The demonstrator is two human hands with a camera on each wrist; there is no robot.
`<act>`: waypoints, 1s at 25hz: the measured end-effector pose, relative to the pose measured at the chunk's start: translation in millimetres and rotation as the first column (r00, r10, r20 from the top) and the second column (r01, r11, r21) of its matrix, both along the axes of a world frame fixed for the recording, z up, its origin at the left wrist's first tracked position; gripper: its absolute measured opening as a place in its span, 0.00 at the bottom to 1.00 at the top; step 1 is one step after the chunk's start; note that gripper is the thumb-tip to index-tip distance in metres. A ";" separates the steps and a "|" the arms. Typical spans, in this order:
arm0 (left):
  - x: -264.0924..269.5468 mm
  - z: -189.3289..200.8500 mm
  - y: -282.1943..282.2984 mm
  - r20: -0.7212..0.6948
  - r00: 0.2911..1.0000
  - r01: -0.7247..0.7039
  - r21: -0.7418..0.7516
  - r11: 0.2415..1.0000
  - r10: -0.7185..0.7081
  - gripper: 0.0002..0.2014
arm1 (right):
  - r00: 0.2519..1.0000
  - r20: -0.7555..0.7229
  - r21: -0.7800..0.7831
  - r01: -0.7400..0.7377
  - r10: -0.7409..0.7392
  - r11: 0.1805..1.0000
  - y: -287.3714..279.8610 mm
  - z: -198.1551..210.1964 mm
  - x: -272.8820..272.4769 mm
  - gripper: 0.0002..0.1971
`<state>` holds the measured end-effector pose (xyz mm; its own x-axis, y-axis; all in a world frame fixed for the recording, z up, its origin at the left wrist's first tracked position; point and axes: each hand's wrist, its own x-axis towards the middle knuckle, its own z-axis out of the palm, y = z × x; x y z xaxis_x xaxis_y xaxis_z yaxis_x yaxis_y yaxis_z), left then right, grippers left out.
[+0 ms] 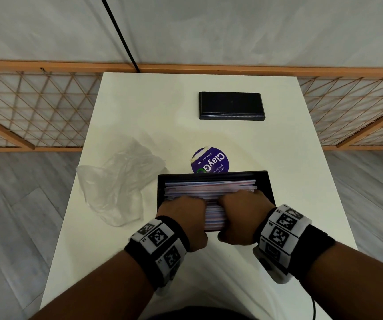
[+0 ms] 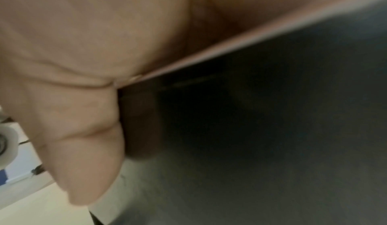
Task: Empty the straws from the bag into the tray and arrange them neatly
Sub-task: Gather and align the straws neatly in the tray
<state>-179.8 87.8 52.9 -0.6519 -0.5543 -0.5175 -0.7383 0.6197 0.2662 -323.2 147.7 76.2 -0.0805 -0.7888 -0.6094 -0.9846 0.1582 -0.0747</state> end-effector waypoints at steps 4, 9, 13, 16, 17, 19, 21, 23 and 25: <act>0.1 -0.2 0.4 0.012 1.000 0.016 -0.028 0.999 -0.015 0.23 | 1.000 -0.011 0.015 -0.003 0.003 1.000 -0.6 2.0 -0.3 0.22; -0.3 -1.0 -0.8 0.011 1.000 0.013 -0.008 1.000 -0.013 0.25 | 1.000 0.007 0.015 0.010 -0.011 1.000 -0.6 1.7 -1.0 0.24; 2.8 2.5 2.5 0.003 0.999 0.043 -0.063 0.997 -0.043 0.30 | 0.999 0.033 -0.015 0.005 -0.005 1.000 -0.1 3.6 -0.9 0.25; 3.7 4.8 3.3 0.010 0.997 0.076 -0.111 0.991 -0.076 0.28 | 1.000 0.006 -0.032 -0.031 0.031 0.999 -1.5 5.5 -1.7 0.22; 3.5 4.1 3.2 0.015 0.997 0.076 -0.097 0.992 -0.075 0.27 | 0.999 0.006 -0.040 -0.034 0.034 0.999 -1.4 5.6 -2.0 0.22; 2.9 3.7 3.2 0.005 0.998 0.069 -0.073 0.995 -0.068 0.26 | 1.000 0.022 -0.047 -0.017 0.018 0.999 -0.2 5.1 -2.7 0.22; 3.3 2.8 2.4 -0.015 0.999 0.046 -0.048 0.998 -0.047 0.25 | 1.000 0.019 -0.022 -0.006 0.006 1.000 0.5 4.1 -2.4 0.22; 3.3 2.8 0.9 -0.007 1.000 0.021 -0.005 1.000 -0.021 0.24 | 1.000 0.012 0.019 0.010 -0.011 1.000 -0.1 2.9 -1.9 0.21; 2.4 2.4 -0.7 0.020 1.000 0.017 0.021 1.000 -0.018 0.23 | 1.000 0.010 0.036 0.017 -0.017 0.999 -1.4 2.9 -2.0 0.20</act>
<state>-177.4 87.1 55.3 -0.6506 -0.5318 -0.5422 -0.7327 0.6271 0.2642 -325.2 146.4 79.1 -0.0872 -0.7649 -0.6383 -0.9810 0.1774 -0.0785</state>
